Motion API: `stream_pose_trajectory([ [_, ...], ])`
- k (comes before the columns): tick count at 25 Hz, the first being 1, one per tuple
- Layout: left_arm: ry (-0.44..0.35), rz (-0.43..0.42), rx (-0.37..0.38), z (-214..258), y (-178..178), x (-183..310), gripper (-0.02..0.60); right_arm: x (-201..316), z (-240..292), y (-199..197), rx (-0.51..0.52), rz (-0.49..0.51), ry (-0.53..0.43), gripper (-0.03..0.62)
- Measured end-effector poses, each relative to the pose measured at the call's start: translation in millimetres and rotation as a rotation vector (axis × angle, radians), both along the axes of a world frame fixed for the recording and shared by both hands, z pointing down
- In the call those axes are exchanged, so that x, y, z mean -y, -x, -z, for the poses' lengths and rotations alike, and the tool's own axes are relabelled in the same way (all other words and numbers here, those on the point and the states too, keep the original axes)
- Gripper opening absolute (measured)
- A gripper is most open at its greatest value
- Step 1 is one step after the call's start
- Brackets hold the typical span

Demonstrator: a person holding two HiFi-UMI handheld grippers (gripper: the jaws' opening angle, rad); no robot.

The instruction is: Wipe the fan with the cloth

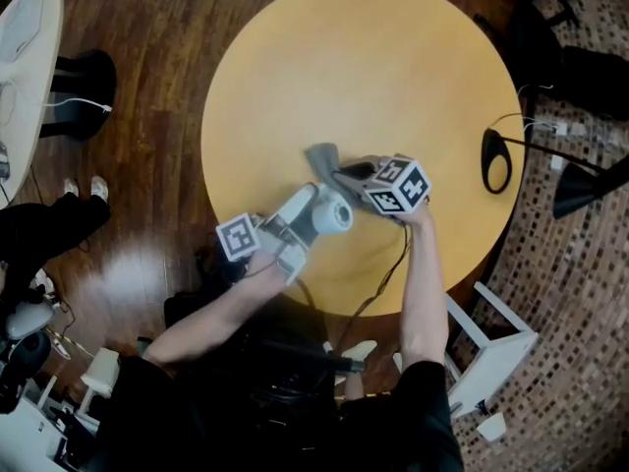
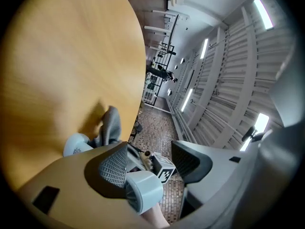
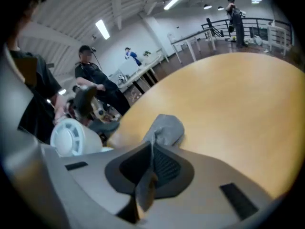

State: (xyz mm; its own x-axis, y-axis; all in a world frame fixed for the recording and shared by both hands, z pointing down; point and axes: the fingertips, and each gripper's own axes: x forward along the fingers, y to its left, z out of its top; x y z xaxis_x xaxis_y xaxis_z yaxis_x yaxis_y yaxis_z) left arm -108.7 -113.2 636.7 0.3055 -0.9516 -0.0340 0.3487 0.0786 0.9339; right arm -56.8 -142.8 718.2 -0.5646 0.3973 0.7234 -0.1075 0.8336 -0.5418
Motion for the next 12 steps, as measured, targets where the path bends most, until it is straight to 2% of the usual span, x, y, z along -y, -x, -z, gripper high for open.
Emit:
stream_pose_trajectory([
  [2,-0.003,0.000,-0.007,1,1,-1,0.272,-8,18,22,0.067,0.071,0.085,0.028],
  [5,-0.001,-0.010,-0.002,1,2,-1,0.273,-30,0,28,-0.023,0.249,0.107,0.025],
  [7,-0.002,-0.020,0.010,-1,3,0,0.272,-38,-23,22,-0.091,0.301,0.094,0.026],
  [9,-0.012,-0.030,0.017,0,3,3,0.272,-33,-39,16,-0.134,0.271,0.046,0.026],
  [12,-0.027,-0.047,0.027,1,4,5,0.272,-10,-48,10,-0.134,0.099,-0.051,0.028],
])
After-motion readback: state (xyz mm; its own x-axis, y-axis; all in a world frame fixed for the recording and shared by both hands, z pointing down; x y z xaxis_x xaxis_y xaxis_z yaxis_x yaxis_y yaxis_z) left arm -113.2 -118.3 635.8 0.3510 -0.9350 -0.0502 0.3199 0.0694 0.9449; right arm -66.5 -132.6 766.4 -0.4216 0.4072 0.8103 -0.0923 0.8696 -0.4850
